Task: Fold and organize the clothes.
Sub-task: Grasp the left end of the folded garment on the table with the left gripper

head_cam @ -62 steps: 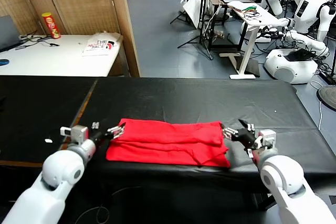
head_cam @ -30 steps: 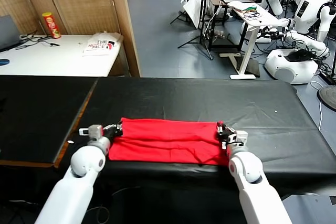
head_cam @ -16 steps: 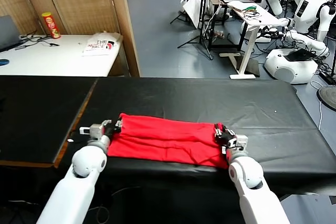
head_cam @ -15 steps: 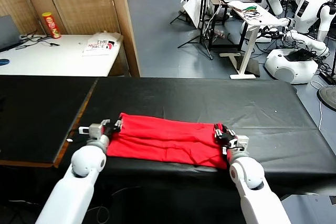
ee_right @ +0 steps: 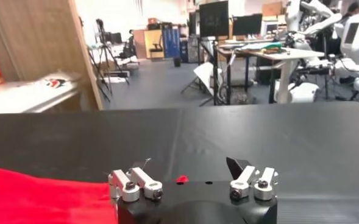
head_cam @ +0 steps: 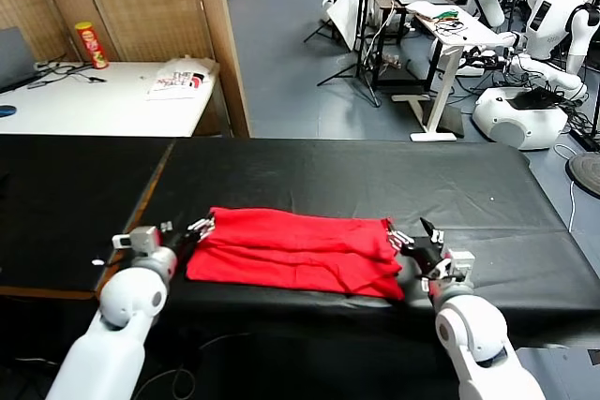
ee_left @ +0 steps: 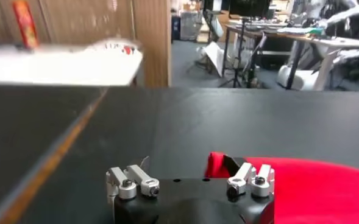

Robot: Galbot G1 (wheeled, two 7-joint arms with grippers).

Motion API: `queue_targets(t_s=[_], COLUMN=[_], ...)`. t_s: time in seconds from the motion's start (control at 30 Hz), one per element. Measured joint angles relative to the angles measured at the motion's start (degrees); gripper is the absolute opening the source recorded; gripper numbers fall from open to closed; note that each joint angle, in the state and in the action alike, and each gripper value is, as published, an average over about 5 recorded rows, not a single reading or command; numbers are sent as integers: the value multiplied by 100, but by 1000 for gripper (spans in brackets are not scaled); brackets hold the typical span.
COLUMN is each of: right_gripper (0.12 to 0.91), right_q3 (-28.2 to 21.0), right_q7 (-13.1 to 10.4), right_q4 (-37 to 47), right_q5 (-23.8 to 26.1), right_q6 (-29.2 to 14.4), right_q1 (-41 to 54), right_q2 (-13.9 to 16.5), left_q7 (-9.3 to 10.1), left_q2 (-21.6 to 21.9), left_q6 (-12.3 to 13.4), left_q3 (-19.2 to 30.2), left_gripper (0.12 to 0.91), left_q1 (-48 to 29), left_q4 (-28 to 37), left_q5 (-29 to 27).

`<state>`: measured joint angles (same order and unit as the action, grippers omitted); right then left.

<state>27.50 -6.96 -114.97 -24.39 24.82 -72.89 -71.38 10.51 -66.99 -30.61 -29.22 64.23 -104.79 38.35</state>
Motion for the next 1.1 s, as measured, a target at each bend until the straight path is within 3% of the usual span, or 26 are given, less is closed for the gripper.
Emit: queue_targets(t_s=[0.2,0.43,0.83,0.93,1.1], right_gripper=[798,798,798,798,798], right_q3=[26,8,-3,-4,-9], right_q7=[24,73,106,132,195], right_q4=[-142,-258,-336,-337,-345], right_q5=[2,5,29,56,136], right_q6=[2,15,27,27,22], right_q1=[-125,-199,-255,-253,-248], right_q2=[19,40,72,67,40], left_q7=[-27,-303,-587,-646,-738], left_q2=[-148,-247,-523,-562,-608], left_q6=[128,381,476,486,478], left_q3=[-196,-259,-231,-205,-155], left_gripper=[798,798,791,706,427], left_q1=[212,504,930,953,947], left_q4=[-190,-230,-133,-96,-32], left_q5=[361,-130,-665,-799,-893])
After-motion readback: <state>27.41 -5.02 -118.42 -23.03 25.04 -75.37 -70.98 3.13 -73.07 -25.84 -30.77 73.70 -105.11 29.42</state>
